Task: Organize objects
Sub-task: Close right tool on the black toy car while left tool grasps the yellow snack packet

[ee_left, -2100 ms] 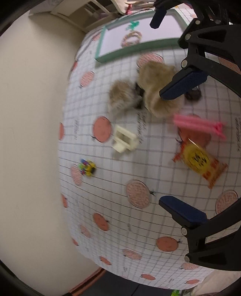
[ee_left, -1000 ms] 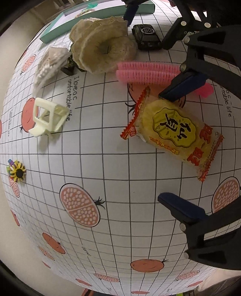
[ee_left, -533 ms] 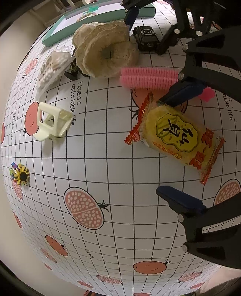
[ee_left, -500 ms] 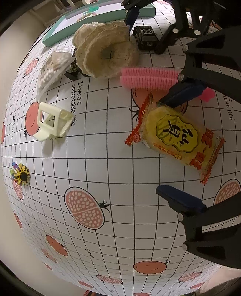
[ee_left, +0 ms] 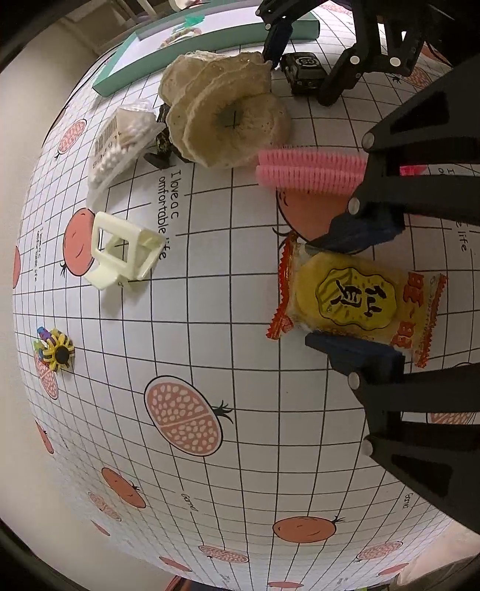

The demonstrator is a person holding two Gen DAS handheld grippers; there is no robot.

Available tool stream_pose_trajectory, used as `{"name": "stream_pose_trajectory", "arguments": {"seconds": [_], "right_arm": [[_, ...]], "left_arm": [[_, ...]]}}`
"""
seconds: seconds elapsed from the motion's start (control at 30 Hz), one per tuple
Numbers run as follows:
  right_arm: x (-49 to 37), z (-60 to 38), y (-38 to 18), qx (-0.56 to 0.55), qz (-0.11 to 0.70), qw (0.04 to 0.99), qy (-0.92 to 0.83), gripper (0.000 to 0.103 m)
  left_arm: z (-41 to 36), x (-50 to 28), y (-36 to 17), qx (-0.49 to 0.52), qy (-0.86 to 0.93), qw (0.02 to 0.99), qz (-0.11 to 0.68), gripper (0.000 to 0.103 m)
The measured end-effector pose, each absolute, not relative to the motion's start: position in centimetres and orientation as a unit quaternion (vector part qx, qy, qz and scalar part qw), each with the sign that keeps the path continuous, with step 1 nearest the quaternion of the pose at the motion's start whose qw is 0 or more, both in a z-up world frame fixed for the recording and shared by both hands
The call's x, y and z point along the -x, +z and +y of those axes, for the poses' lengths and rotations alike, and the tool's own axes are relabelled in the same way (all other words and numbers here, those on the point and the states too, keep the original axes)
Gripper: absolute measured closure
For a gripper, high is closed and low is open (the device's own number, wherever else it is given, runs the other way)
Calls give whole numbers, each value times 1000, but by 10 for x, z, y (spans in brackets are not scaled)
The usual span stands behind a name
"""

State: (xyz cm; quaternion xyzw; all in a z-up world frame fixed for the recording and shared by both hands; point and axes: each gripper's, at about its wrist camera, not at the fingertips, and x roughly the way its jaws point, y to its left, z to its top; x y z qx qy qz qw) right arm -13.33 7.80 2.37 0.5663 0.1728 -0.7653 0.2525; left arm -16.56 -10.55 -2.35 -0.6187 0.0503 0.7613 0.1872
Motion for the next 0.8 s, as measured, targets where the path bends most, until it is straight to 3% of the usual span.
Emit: {"name": "stream_pose_trajectory", "arguments": {"seconds": [0.13,0.17,0.2,0.77,0.8], "right_arm": [[137,81,27,-566,156,260,-767,37],[138,81,31,-563,147,268,-768,59],[139,81,33,-561,145,269,-769,61],[130,101,39,-563,106,262,-776,73],[132,96,39,-562,104,262,-777,83]], "left_arm": [[-104,165,-21,618,762,186,53,62],[-104,165,-20,618,763,182,55,63],[-103,162,-17,617,764,179,57,63],[-113,158,-1,597,783,165,58,63],[-110,160,-1,595,784,164,57,63]]}}
